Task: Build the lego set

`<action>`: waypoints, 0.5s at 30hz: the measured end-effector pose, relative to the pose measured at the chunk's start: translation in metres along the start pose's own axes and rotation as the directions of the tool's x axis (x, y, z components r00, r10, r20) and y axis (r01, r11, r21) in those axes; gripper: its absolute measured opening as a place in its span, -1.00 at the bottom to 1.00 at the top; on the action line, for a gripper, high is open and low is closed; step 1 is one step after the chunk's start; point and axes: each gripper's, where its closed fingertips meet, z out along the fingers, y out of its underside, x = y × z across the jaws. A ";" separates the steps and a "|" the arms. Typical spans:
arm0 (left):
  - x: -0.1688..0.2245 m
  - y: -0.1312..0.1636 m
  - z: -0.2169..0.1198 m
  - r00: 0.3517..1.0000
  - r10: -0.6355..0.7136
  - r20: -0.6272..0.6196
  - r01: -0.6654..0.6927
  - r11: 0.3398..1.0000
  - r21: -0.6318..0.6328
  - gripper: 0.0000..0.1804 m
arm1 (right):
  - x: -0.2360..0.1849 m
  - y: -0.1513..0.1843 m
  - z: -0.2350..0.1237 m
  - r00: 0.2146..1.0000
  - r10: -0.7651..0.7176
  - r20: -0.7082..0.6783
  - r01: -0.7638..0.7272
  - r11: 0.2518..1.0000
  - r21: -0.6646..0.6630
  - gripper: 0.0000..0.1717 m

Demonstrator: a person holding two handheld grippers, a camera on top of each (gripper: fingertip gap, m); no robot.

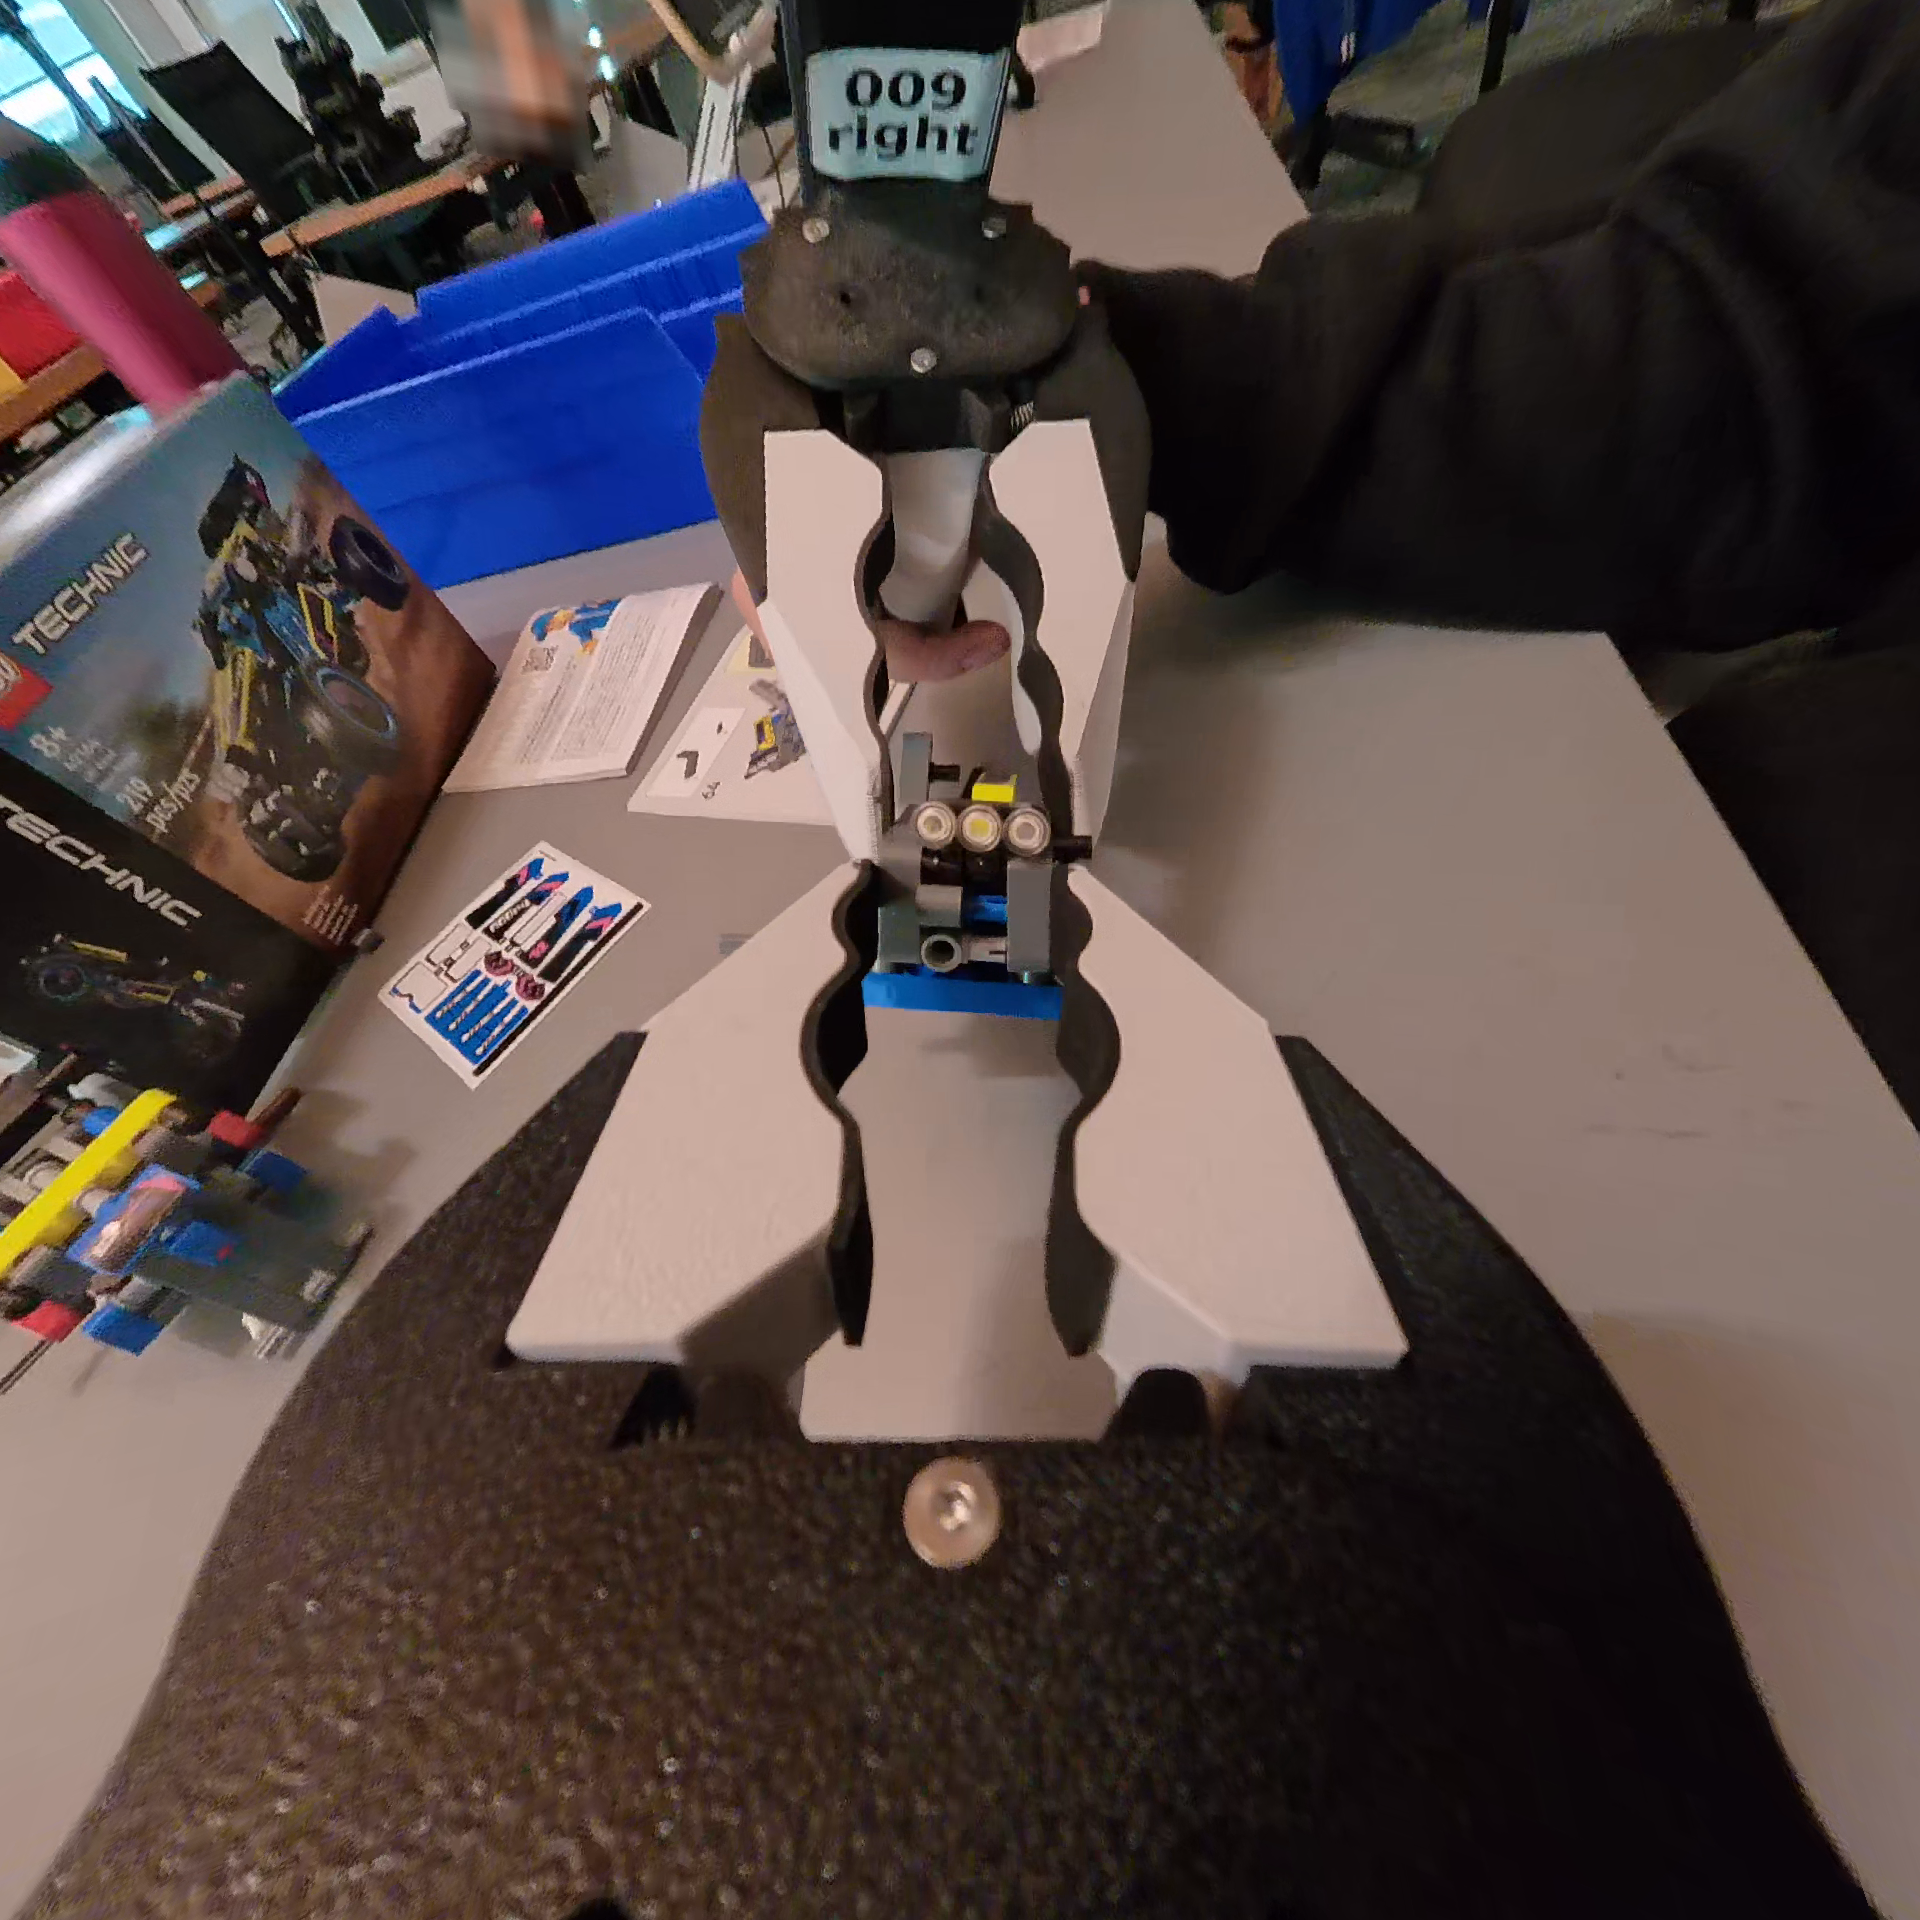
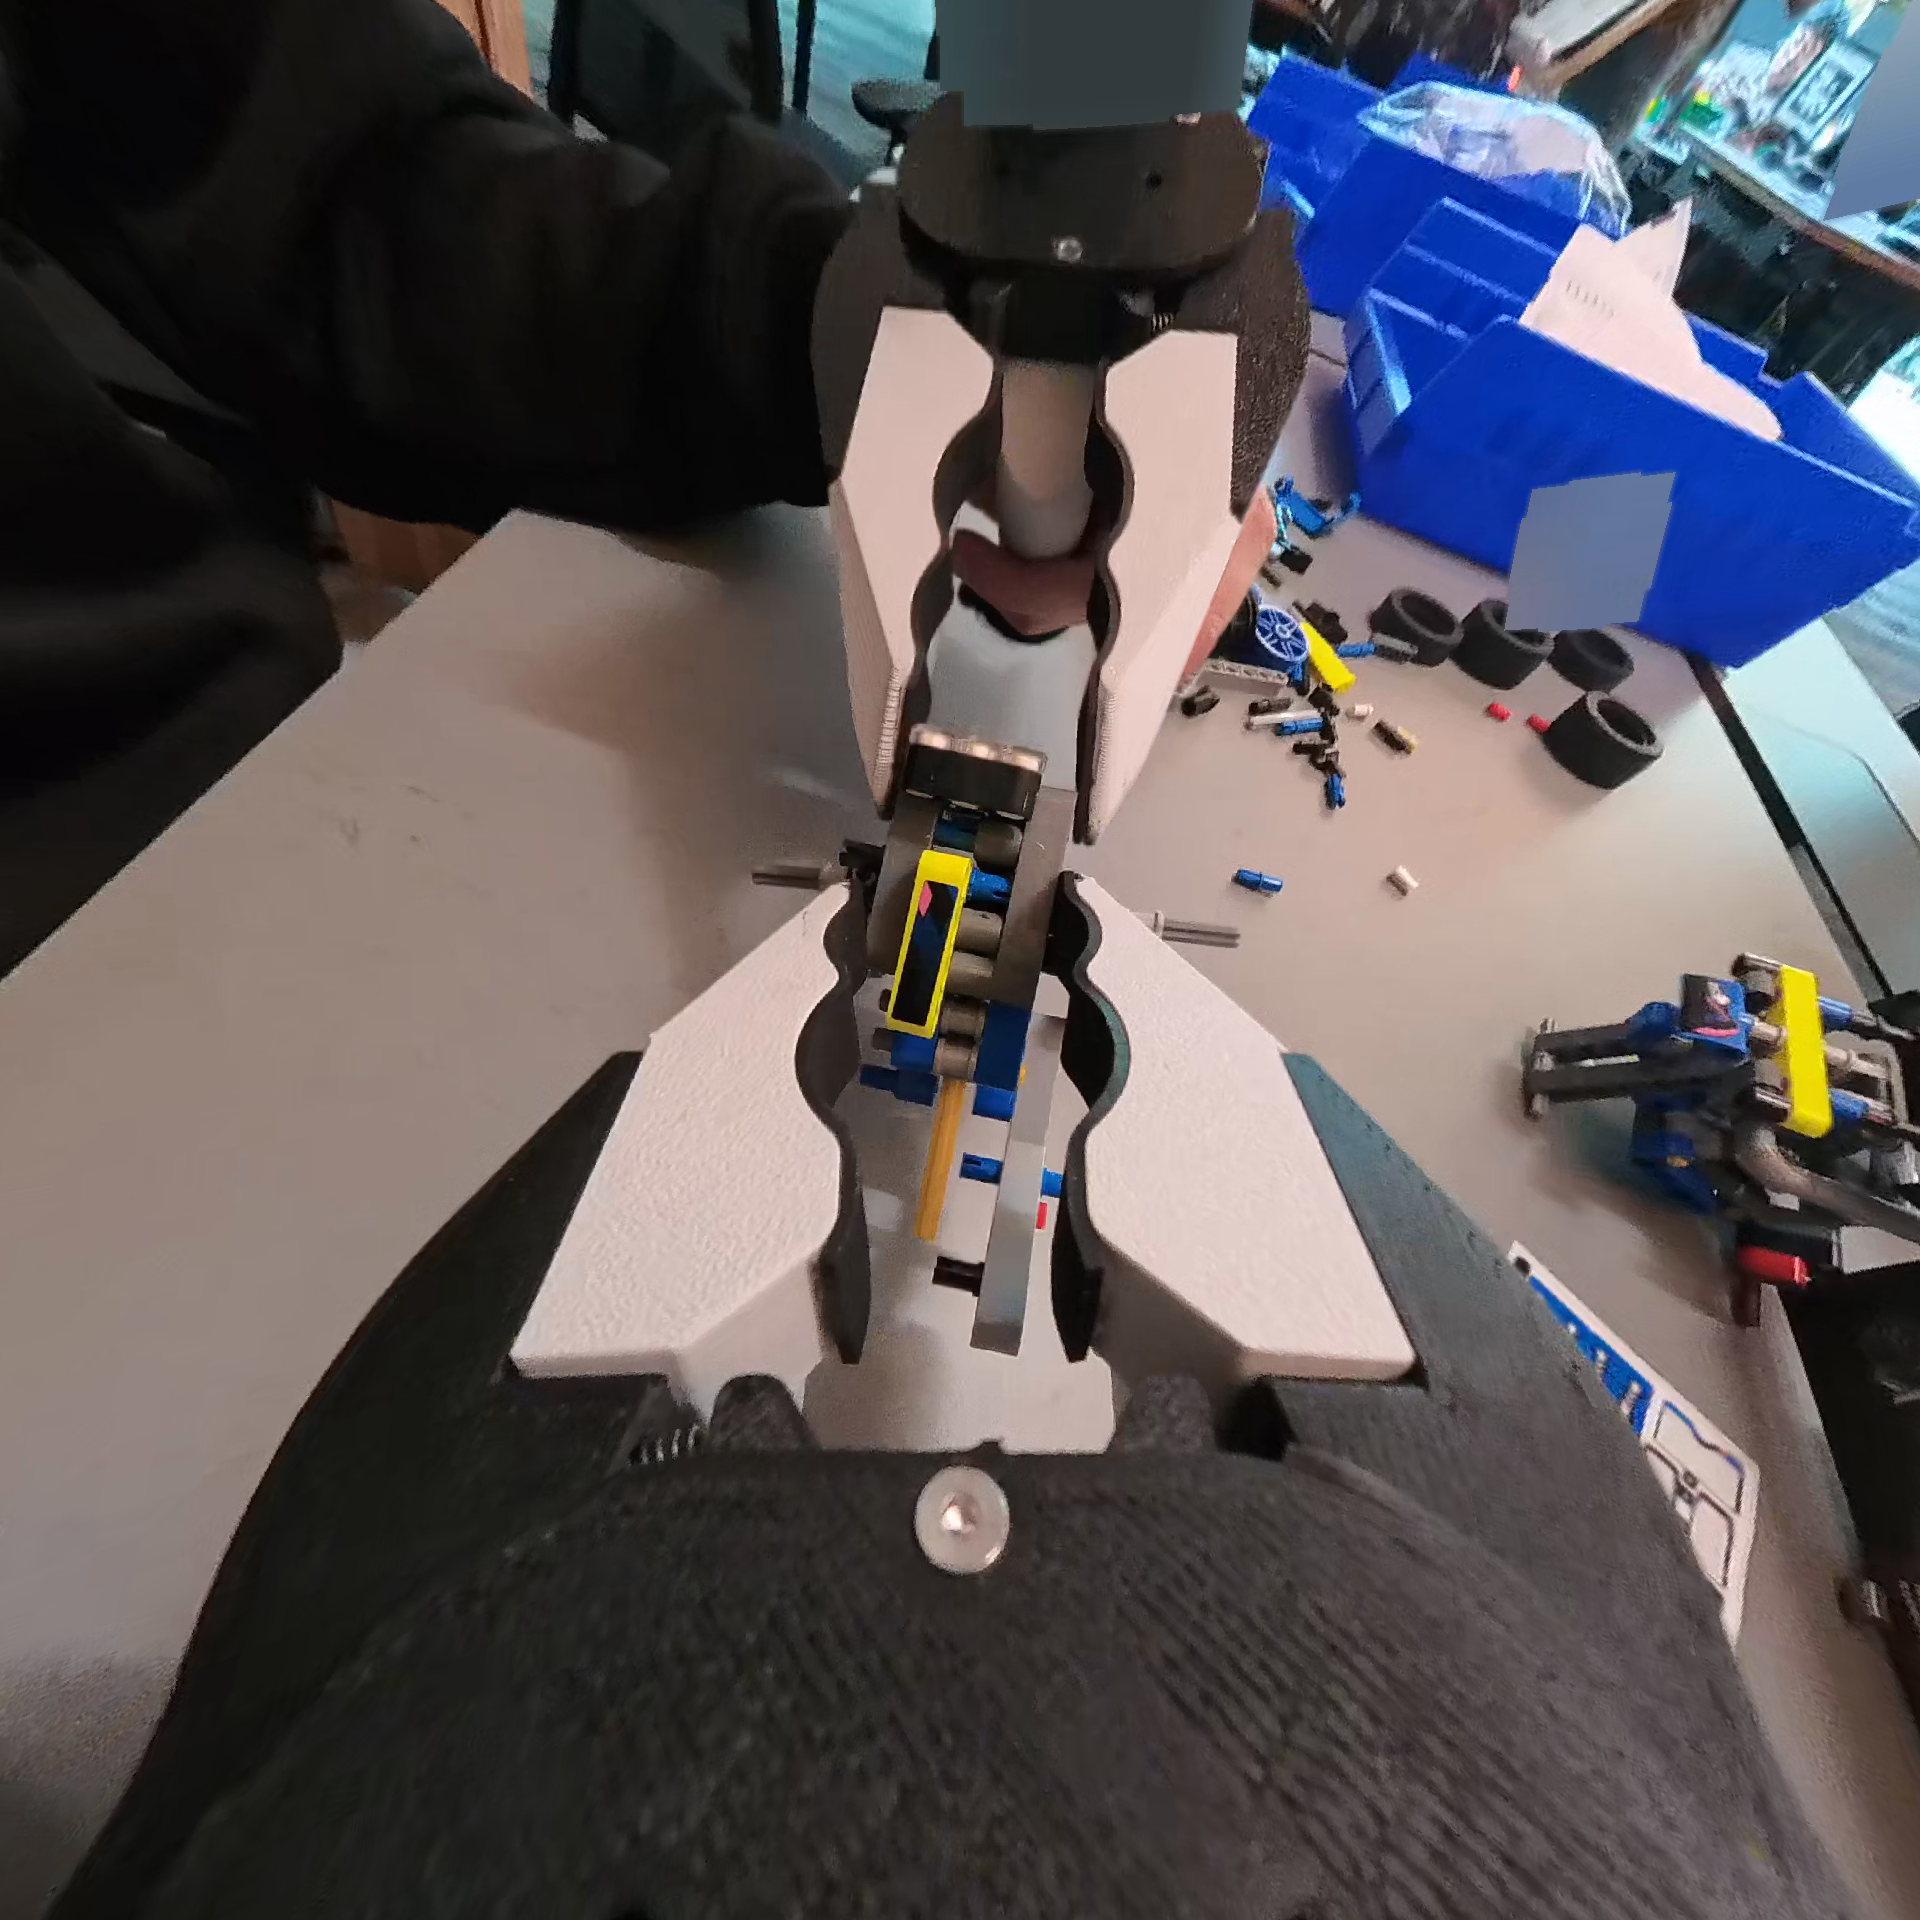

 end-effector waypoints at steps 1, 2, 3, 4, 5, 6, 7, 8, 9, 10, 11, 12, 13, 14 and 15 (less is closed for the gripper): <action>-0.001 0.002 0.001 1.000 0.002 0.005 -0.002 1.000 -0.010 -0.67 | 0.001 0.001 0.001 1.000 0.004 -0.002 -0.004 1.000 -0.007 -0.60; -0.001 0.004 0.001 1.000 0.004 0.007 -0.004 1.000 -0.019 -0.66 | 0.001 0.001 0.003 1.000 0.008 -0.004 -0.008 1.000 -0.012 -0.61; -0.001 0.006 0.001 1.000 0.007 0.006 -0.006 1.000 -0.027 -0.66 | 0.001 0.002 0.004 1.000 0.010 -0.002 -0.010 1.000 -0.025 -0.60; -0.001 0.009 0.002 1.000 0.008 0.005 -0.008 0.999 -0.036 -0.66 | 0.002 0.004 0.006 1.000 0.010 -0.003 -0.010 0.999 -0.042 -0.60; -0.001 0.012 0.002 1.000 0.008 0.000 -0.008 0.999 -0.051 -0.67 | 0.001 0.006 0.008 1.000 0.008 -0.002 -0.008 0.998 -0.055 -0.60; -0.001 0.016 0.002 1.000 0.008 -0.007 -0.009 0.998 -0.070 -0.67 | 0.001 0.008 0.010 1.000 0.011 0.003 -0.011 0.998 -0.067 -0.60; -0.001 0.019 0.001 1.000 0.011 -0.009 -0.011 0.996 -0.086 -0.67 | 0.001 0.010 0.013 1.000 0.013 0.000 -0.013 0.997 -0.080 -0.60; -0.002 0.022 0.001 1.000 0.014 -0.007 -0.015 0.995 -0.095 -0.67 | 0.003 0.013 0.015 1.000 0.007 -0.007 -0.007 0.996 -0.089 -0.60; -0.003 0.025 0.001 1.000 0.013 -0.007 -0.014 0.995 -0.098 -0.67 | 0.004 0.015 0.017 1.000 0.001 -0.013 -0.002 0.995 -0.096 -0.60; -0.003 0.027 0.001 1.000 0.004 -0.009 -0.005 0.995 -0.097 -0.67 | 0.004 0.017 0.018 1.000 0.002 -0.014 -0.003 0.995 -0.102 -0.60; -0.004 0.030 0.001 1.000 -0.008 -0.013 0.007 0.995 -0.098 -0.67 | 0.005 0.019 0.019 1.000 0.005 -0.016 -0.007 0.994 -0.109 -0.60; -0.004 0.033 0.002 1.000 -0.021 -0.014 0.019 0.995 -0.102 -0.67 | 0.005 0.022 0.021 1.000 0.004 -0.021 -0.006 0.993 -0.118 -0.60; -0.005 0.036 0.003 0.999 -0.031 -0.011 0.030 0.994 -0.108 -0.68 | 0.006 0.025 0.021 1.000 0.001 -0.028 -0.005 0.992 -0.128 -0.60; -0.007 0.039 0.003 0.999 -0.040 -0.006 0.039 0.993 -0.112 -0.68 | 0.007 0.028 0.021 0.999 0.004 -0.034 -0.009 0.991 -0.135 -0.59; -0.008 0.041 0.004 0.999 -0.050 0.001 0.050 0.992 -0.113 -0.68 | 0.008 0.029 0.021 0.999 0.011 -0.035 -0.016 0.991 -0.136 -0.56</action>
